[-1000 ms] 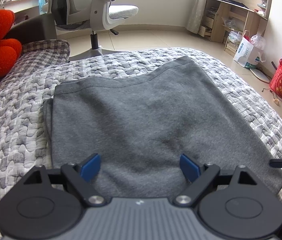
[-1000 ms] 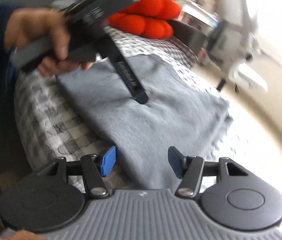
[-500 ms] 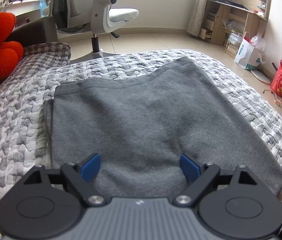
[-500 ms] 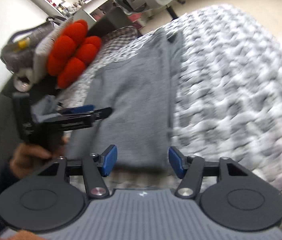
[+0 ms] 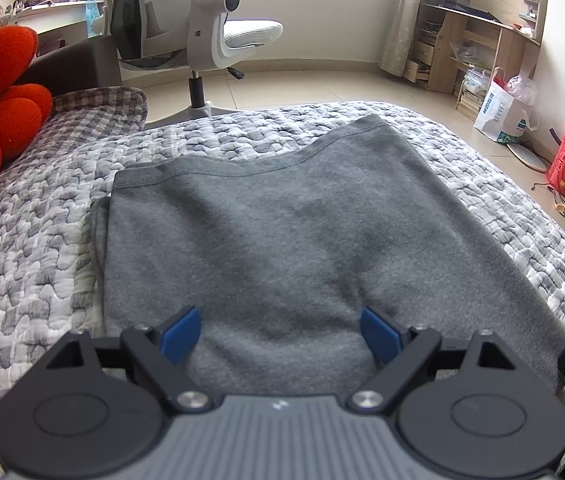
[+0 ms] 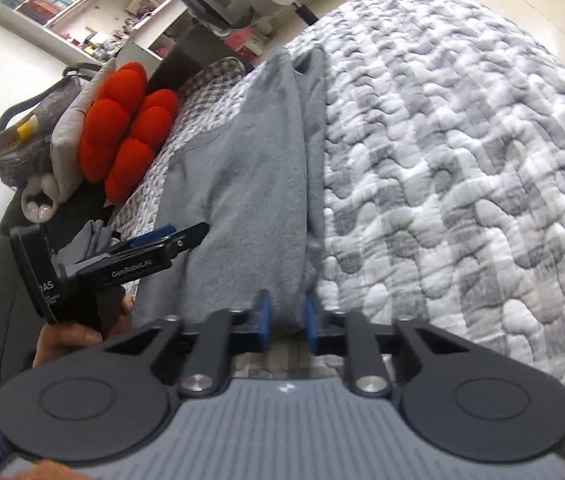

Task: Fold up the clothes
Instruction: 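Roll the right gripper and close it on the folded shirt's edge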

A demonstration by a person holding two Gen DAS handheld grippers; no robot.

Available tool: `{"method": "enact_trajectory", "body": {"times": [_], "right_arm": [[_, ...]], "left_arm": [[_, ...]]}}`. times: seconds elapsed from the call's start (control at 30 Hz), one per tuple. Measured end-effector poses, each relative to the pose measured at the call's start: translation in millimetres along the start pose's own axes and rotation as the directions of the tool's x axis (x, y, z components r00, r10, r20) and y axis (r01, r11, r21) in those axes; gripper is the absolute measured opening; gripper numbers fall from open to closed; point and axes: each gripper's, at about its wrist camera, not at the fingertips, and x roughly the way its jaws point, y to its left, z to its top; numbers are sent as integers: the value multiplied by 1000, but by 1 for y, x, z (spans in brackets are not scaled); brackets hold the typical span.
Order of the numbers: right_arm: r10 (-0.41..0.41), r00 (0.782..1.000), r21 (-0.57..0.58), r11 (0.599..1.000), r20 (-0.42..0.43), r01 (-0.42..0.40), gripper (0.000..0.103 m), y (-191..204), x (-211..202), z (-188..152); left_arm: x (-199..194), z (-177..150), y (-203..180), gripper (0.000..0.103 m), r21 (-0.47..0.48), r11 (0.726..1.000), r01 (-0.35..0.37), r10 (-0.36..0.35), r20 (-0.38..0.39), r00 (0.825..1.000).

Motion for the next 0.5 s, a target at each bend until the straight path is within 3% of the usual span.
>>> {"method": "enact_trajectory", "body": {"times": [0.27,0.5], "right_arm": [[50,996,-47,998,77,-46,11,12,-4,3],[58,994,-52,997,92,-53,10,14,-3,5]], "left_arm": [[-4,3,6,89,-38,999,11,-12,-11,1000],[-7,1,5,89,-38,999,4,-4,-9,1000]]}}
